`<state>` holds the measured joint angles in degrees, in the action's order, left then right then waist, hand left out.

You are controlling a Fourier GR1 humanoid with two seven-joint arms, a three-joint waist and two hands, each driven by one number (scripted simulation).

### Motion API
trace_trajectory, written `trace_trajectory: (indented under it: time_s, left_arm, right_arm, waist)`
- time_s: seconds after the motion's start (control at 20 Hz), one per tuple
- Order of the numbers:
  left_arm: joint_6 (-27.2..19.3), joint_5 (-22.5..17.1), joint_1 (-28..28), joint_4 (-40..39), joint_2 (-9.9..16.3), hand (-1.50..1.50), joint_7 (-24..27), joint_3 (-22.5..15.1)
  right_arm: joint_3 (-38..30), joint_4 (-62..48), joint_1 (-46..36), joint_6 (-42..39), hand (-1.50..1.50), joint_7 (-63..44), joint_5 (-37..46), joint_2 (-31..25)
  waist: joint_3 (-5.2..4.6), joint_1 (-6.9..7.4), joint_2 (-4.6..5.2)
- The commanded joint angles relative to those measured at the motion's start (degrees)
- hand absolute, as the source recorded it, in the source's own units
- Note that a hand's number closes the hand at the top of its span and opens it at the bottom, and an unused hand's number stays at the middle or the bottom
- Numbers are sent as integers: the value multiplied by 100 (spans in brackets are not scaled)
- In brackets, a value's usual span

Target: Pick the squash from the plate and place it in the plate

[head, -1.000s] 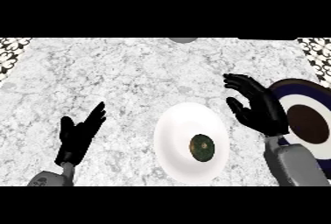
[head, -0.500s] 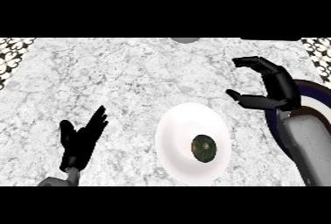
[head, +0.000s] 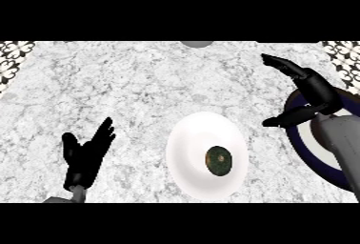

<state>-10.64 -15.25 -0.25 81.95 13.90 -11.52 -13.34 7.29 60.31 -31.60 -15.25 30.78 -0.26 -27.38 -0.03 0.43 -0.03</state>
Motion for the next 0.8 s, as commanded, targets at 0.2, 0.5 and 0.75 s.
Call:
trace_trajectory:
  time_s: [0.2, 0.5, 0.75]
  left_arm:
    - [104, -5, 147, -146, -11, 0, 149, 87]
    - [303, -91, 454, 39, 54, 0, 278, 213]
    - [403, 59, -148, -613, -102, 0, 321, 383]
  right_arm:
    - [1014, 1138, -101, -885, -150, -1016, 1017, -853]
    - [1432, 2677, 433, -709, -150, -2550, 1477, -504]
    - [1843, 2732, 833, -359, -150, -2800, 2333, 208]
  waist:
    - [-9, -102, -42]
    - [-5, -104, -46]
    - [-1, -59, 1]
